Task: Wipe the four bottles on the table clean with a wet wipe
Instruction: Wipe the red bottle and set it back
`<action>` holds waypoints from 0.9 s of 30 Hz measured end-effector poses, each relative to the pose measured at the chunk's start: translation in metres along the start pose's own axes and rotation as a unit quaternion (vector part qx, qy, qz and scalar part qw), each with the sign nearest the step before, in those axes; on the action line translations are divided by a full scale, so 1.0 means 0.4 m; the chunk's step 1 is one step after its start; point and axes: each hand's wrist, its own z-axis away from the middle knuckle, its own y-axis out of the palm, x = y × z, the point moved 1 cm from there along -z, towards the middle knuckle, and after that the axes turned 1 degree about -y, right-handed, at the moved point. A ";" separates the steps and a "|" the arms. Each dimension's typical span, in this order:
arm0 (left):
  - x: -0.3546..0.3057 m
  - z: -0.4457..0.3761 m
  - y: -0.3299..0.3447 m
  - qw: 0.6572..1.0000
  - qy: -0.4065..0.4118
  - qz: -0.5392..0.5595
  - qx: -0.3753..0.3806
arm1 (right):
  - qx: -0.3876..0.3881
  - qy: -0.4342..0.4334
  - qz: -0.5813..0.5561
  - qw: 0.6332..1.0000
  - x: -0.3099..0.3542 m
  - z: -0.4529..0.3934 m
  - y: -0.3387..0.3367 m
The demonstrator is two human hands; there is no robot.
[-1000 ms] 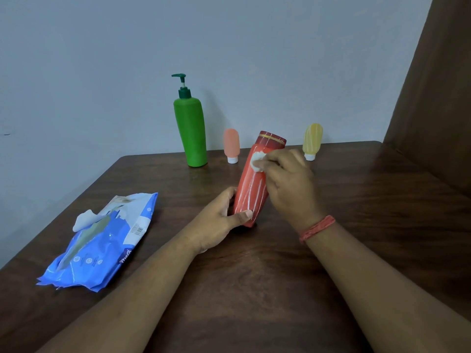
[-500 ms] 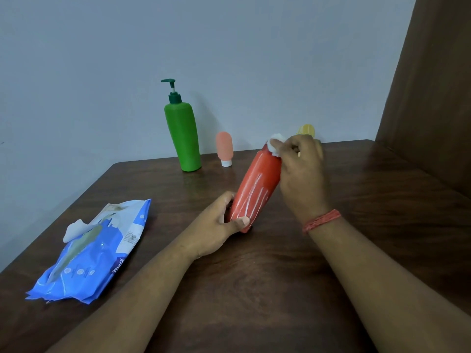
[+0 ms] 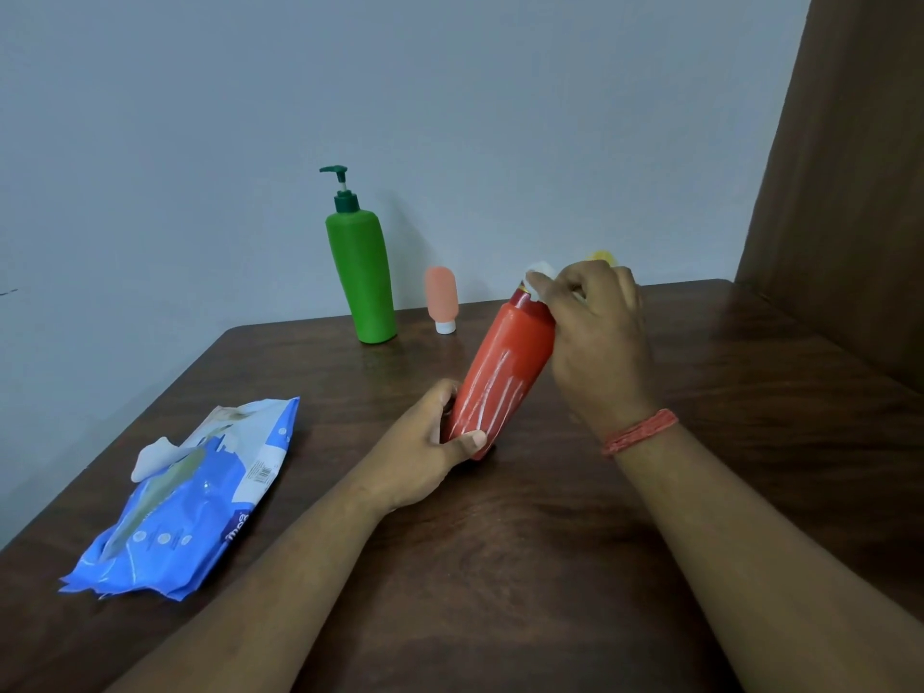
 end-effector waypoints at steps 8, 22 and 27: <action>0.020 -0.004 -0.003 0.988 -0.028 0.152 0.003 | 0.032 -0.049 -0.048 0.997 -0.002 0.030 0.026; 0.039 -0.007 -0.009 0.963 -0.030 0.263 0.053 | -0.015 0.064 -0.154 0.986 0.010 0.028 0.025; 0.038 -0.007 -0.009 0.956 -0.029 0.289 0.051 | 0.033 0.091 -0.183 0.978 0.032 0.041 0.021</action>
